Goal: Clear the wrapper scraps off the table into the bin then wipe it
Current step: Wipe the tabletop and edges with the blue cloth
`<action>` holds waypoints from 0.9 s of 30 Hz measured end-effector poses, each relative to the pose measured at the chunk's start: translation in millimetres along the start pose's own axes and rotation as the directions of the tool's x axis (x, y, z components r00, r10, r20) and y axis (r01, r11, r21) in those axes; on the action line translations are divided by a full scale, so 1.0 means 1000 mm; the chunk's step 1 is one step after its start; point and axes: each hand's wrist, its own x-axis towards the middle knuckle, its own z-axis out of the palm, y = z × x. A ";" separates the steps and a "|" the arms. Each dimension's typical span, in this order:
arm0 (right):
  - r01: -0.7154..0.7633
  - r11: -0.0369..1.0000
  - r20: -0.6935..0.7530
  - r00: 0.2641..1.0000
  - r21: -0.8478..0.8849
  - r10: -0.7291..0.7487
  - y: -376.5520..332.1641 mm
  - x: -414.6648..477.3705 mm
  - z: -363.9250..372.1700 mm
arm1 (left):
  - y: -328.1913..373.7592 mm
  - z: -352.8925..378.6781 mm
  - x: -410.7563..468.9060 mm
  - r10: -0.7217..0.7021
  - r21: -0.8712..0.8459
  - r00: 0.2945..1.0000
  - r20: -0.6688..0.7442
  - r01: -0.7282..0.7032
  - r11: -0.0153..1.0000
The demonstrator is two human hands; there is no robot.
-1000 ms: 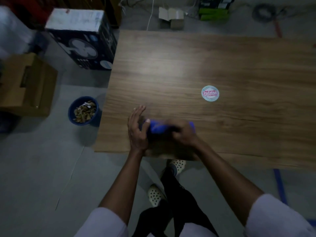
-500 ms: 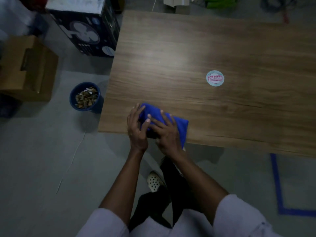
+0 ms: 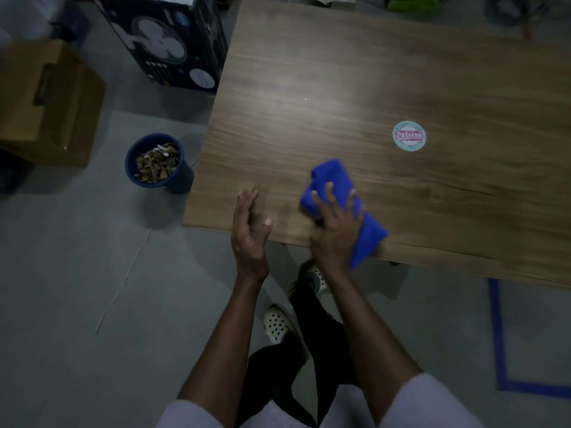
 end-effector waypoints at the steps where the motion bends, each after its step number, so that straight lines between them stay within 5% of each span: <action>1: 0.064 0.996 0.018 0.998 0.062 -0.065 -0.020 -0.012 0.009 | 0.003 -0.002 0.000 -0.023 -0.026 1.000 0.006 0.023 0.999; 5: 0.226 0.919 0.229 0.924 0.323 -0.307 -0.071 -0.040 0.011 | 0.015 -0.012 0.004 -0.069 -0.080 0.998 -0.014 0.068 0.995; 7: 0.130 0.882 0.251 0.931 0.454 -0.267 -0.063 -0.027 -0.020 | 0.022 -0.019 0.007 -0.084 -0.127 0.995 -0.056 0.076 0.989; 9: 0.097 0.879 0.110 0.980 0.467 -0.167 -0.038 -0.003 -0.052 | 0.027 -0.022 0.012 -0.083 -0.156 0.994 -0.075 0.070 0.985; 11: 0.054 0.931 -0.078 0.997 0.361 -0.027 0.001 0.019 -0.067 | 0.025 -0.023 0.019 -0.084 -0.159 0.994 -0.068 0.072 0.985; 13: -0.170 0.972 -0.129 0.973 0.163 0.192 0.029 0.033 -0.056 | 0.019 -0.022 0.026 -0.074 -0.153 0.995 -0.059 0.065 0.986; 16: -0.432 0.884 -0.233 0.892 -0.177 0.389 0.023 0.035 -0.014 | 0.011 -0.017 0.030 -0.074 -0.176 0.996 -0.055 0.063 0.982; 18: -0.304 0.932 -0.244 0.936 -0.196 0.254 -0.010 0.035 0.016 | 0.008 -0.013 0.030 -0.080 -0.170 0.995 -0.062 0.068 0.983; 20: 0.008 0.984 -0.120 0.992 -0.175 -0.029 -0.055 0.019 0.043 | 0.010 -0.011 0.033 -0.072 -0.097 0.997 -0.027 0.070 0.993; 23: 0.217 0.960 0.020 0.974 0.176 -0.224 -0.103 0.008 0.053 | 0.013 -0.019 0.042 0.015 0.171 0.998 0.056 -0.024 0.985; 27: -0.171 0.672 0.119 0.985 0.720 0.123 -0.091 0.058 0.014 | 0.034 -0.023 0.063 0.117 0.216 0.989 0.095 -0.135 0.967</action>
